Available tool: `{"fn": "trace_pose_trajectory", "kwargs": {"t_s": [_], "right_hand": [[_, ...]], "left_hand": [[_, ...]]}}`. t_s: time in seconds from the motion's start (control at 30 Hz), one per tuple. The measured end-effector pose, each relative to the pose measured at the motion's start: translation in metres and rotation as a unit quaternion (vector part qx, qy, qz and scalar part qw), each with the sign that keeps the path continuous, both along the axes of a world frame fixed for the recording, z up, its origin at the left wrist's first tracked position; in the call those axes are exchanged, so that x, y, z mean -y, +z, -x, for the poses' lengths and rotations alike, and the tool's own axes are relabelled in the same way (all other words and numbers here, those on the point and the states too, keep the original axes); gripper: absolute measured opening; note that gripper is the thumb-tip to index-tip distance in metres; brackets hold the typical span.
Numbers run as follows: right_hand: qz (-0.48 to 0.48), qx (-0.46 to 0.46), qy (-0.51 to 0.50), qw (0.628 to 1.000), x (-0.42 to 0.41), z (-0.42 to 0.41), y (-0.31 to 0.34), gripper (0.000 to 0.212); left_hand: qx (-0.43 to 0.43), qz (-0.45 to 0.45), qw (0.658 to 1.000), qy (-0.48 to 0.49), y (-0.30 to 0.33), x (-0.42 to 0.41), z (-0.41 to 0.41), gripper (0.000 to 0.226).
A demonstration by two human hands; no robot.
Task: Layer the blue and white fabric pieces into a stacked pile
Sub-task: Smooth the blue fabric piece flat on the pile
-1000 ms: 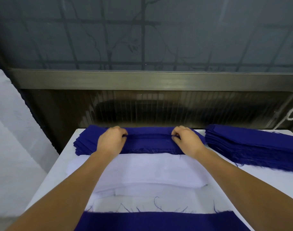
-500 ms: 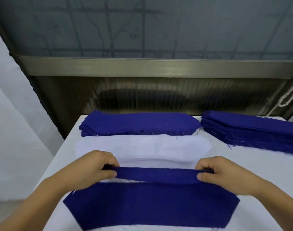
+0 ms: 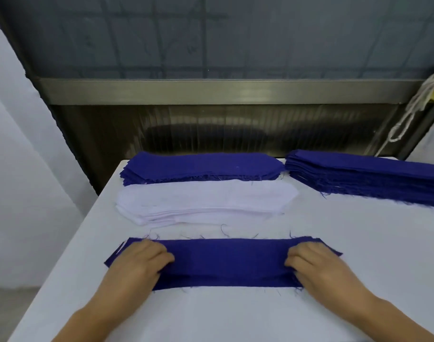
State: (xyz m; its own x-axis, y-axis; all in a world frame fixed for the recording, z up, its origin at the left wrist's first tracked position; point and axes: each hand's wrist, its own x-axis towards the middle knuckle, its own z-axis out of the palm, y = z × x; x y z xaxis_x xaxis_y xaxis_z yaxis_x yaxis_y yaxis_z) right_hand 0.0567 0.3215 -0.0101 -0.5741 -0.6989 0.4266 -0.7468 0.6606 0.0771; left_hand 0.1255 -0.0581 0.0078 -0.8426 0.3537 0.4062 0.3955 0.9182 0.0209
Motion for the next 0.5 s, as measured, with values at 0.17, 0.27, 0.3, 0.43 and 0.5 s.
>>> {"fn": "trace_pose_trajectory", "kwargs": {"t_s": [0.17, 0.27, 0.3, 0.43, 0.5], "right_hand": [[0.041, 0.069, -0.037, 0.996, -0.003, -0.006, -0.007, 0.029], [0.039, 0.075, -0.022, 0.996, -0.003, -0.006, -0.007, 0.027], [0.034, 0.079, -0.019, 0.996, -0.005, -0.005, -0.008, 0.026], [0.033, 0.022, 0.014, 0.999, -0.008, -0.001, -0.012, 0.01], [0.056, -0.018, 0.031, 0.998, -0.005, 0.001, -0.016, 0.048]], "left_hand": [[0.023, -0.017, 0.998, 0.052, -0.015, 0.0, -0.005, 0.031], [0.057, -0.039, 0.995, 0.073, -0.01, 0.003, -0.006, 0.034], [0.073, -0.047, 0.993, 0.08, -0.009, 0.004, -0.007, 0.04], [0.083, -0.061, 0.99, 0.095, -0.01, 0.004, -0.008, 0.048], [0.074, -0.064, 0.989, 0.107, -0.011, 0.004, -0.008, 0.05]]}}
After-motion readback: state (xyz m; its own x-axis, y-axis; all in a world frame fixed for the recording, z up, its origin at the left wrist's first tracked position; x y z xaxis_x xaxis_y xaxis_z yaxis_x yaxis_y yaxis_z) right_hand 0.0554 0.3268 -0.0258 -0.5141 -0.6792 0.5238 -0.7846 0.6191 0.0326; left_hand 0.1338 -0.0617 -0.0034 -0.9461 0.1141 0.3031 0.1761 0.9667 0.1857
